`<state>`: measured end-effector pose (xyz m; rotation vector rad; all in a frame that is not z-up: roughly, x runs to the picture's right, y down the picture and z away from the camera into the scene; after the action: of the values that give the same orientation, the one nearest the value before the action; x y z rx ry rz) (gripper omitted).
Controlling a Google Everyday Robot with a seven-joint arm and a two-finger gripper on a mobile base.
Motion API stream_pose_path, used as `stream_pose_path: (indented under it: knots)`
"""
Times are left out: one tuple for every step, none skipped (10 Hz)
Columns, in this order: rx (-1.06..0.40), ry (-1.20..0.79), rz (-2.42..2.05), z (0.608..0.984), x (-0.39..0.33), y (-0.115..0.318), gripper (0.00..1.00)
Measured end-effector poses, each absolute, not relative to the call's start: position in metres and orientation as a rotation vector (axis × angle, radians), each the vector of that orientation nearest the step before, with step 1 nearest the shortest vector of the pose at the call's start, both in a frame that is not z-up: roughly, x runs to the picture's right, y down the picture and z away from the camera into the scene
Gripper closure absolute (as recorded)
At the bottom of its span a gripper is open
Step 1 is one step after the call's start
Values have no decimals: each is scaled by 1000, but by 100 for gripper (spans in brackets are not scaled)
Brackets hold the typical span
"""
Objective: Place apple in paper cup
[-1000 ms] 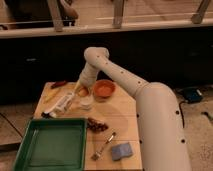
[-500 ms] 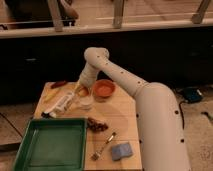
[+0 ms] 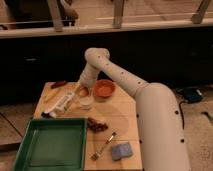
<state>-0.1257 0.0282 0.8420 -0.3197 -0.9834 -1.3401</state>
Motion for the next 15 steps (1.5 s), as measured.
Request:
stream_pose_path:
  knots:
    - [-319, -983, -1338, 842, -125, 28, 58]
    - [-320, -985, -1335, 843, -125, 29, 58]
    - [-319, -985, -1333, 843, -125, 29, 58]
    - [-320, -986, -1332, 844, -124, 30, 58]
    - [-319, -987, -1330, 844, -124, 30, 58]
    - [-320, -987, -1329, 845, -124, 30, 58]
    - [-319, -987, -1327, 845, -124, 30, 58]
    - [-319, -988, -1325, 845, -123, 30, 58]
    - [-318, -989, -1324, 845, -123, 30, 58]
    - [-318, -990, -1322, 846, -123, 30, 58]
    - [-317, -990, -1319, 846, -122, 29, 59]
    - [-317, -991, -1318, 847, -122, 29, 63]
    - [-317, -992, -1317, 847, -122, 30, 63]
    - [-318, -992, -1315, 848, -120, 30, 63]
    - [-317, -993, -1314, 848, -120, 29, 63]
